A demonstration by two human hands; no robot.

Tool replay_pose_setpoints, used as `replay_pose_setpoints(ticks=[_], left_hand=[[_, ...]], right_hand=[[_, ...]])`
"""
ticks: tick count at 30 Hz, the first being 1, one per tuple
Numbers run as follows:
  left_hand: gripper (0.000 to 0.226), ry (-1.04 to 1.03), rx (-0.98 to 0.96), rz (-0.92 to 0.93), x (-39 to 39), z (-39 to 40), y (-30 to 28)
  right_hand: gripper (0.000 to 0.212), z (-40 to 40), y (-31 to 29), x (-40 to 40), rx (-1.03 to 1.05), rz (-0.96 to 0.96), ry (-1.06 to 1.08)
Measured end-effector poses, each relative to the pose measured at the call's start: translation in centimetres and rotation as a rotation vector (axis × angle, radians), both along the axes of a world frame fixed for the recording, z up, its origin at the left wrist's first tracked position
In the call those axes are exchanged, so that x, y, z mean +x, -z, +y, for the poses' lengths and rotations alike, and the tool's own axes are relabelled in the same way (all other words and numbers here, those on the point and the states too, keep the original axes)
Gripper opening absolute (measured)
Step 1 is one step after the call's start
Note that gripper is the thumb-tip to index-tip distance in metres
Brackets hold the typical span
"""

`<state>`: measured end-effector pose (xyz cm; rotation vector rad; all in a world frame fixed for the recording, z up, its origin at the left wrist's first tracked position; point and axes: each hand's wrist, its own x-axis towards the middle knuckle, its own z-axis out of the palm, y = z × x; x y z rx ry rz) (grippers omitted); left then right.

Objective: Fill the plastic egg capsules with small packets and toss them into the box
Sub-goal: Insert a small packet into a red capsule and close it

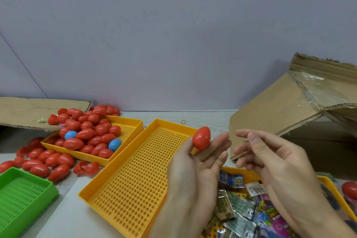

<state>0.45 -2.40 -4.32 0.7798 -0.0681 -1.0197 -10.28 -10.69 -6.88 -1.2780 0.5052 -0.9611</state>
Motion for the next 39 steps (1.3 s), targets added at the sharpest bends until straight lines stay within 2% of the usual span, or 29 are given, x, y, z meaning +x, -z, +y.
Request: replay_pose_setpoints(ticks=[6,13,18,21,23,25,28,30,33,36,39], left_hand=[[0.022,-0.243,-0.028,-0.13,1.4,0.2,0.5],[0.029,-0.36,0.009,-0.306,1.9,0.2,0.9],[0.029,-0.369,0.054,-0.37,1.9,0.0,1.1],[0.03,-0.367,0.073,-0.384,1.8,0.1,1.1],[0.031,-0.364,0.079,-0.391,1.8,0.1,1.1],[0.03,-0.366,0.088,-0.394,1.8,0.0,1.0],[0.029,-0.368,0.105,-0.398,1.7,-0.1,1.0],[0.028,-0.367,0.114,-0.406,1.7,-0.1,0.9],[0.027,-0.363,0.12,-0.424,1.8,-0.1,1.0],[0.024,-0.366,0.122,-0.438,1.9,-0.2,1.1],[0.02,-0.372,0.132,-0.453,2.1,-0.3,1.2]], right_hand=[[0.019,0.5,-0.5,-0.3,-0.187,0.225,-0.025],[0.018,1.3,-0.8,-0.2,-0.639,0.752,-0.1],[0.029,1.6,-1.7,0.0,-0.693,1.029,-0.202],[0.041,1.8,-1.9,0.1,-0.67,1.117,-0.288],[0.038,1.7,-1.9,0.2,-0.684,1.135,-0.293],[0.024,1.6,-1.9,0.2,-0.695,1.125,-0.294],[0.006,1.5,-1.7,-0.1,-0.663,1.049,-0.316],[0.003,1.5,-1.5,-0.2,-0.637,0.992,-0.303],[0.016,1.3,-1.2,-0.3,-0.582,0.859,-0.275],[0.045,1.1,-1.2,-0.4,-0.462,0.678,-0.245],[0.049,0.8,-1.1,-0.6,-0.343,0.597,-0.186]])
